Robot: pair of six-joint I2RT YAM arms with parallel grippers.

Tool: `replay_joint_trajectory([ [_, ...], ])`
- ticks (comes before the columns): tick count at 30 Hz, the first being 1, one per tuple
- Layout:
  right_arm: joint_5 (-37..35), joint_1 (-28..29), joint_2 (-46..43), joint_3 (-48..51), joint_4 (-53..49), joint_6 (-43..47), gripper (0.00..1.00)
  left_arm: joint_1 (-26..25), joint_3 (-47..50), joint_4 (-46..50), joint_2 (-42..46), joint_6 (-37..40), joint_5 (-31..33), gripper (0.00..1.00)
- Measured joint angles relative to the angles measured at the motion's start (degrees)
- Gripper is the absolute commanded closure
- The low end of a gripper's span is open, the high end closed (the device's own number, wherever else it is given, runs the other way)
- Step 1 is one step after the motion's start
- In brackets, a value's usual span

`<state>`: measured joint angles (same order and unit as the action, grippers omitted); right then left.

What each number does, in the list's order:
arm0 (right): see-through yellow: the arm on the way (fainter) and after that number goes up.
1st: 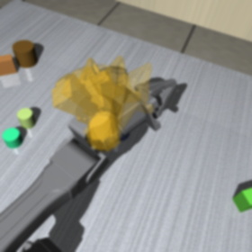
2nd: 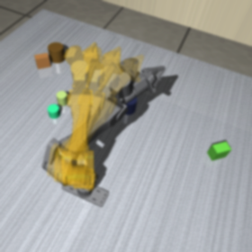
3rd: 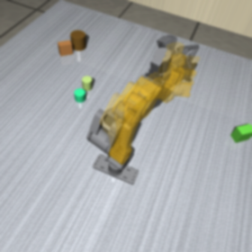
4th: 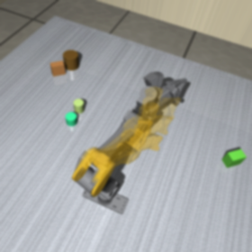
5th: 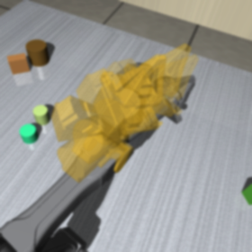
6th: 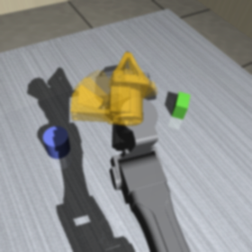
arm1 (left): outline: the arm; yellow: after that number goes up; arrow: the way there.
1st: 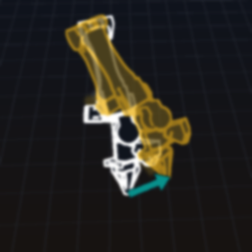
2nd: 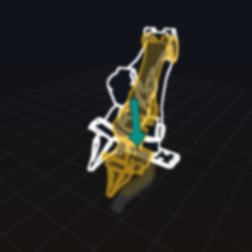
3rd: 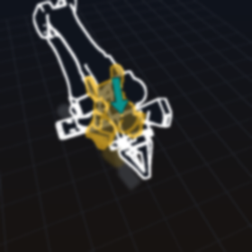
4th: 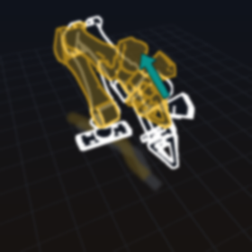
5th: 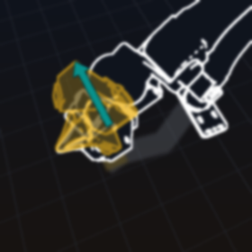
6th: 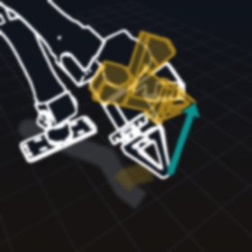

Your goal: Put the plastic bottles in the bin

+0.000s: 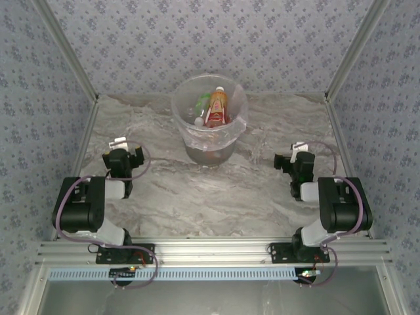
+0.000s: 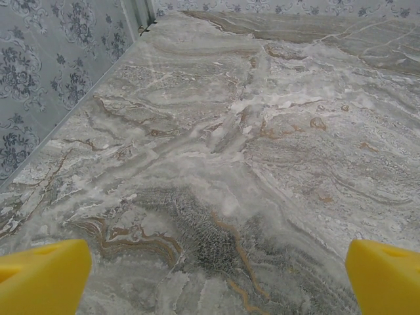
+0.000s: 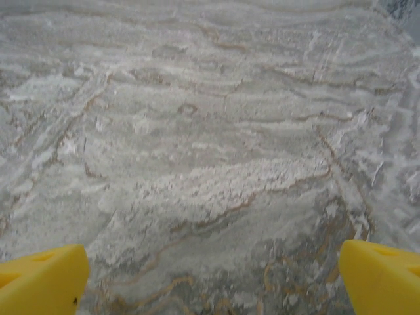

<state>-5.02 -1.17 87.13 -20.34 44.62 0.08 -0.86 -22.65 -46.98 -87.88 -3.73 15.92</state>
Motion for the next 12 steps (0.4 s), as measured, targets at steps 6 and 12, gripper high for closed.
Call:
replay_joint_trajectory([
  [6,0.6,-0.1,0.0,-0.9,0.9,0.0,0.0,0.0,0.0,0.0,0.0,0.0,0.0,0.01],
  [12,0.8,-0.1,0.0,-0.9,0.9,0.0,0.0,0.0,0.0,0.0,0.0,0.0,0.0,0.0],
])
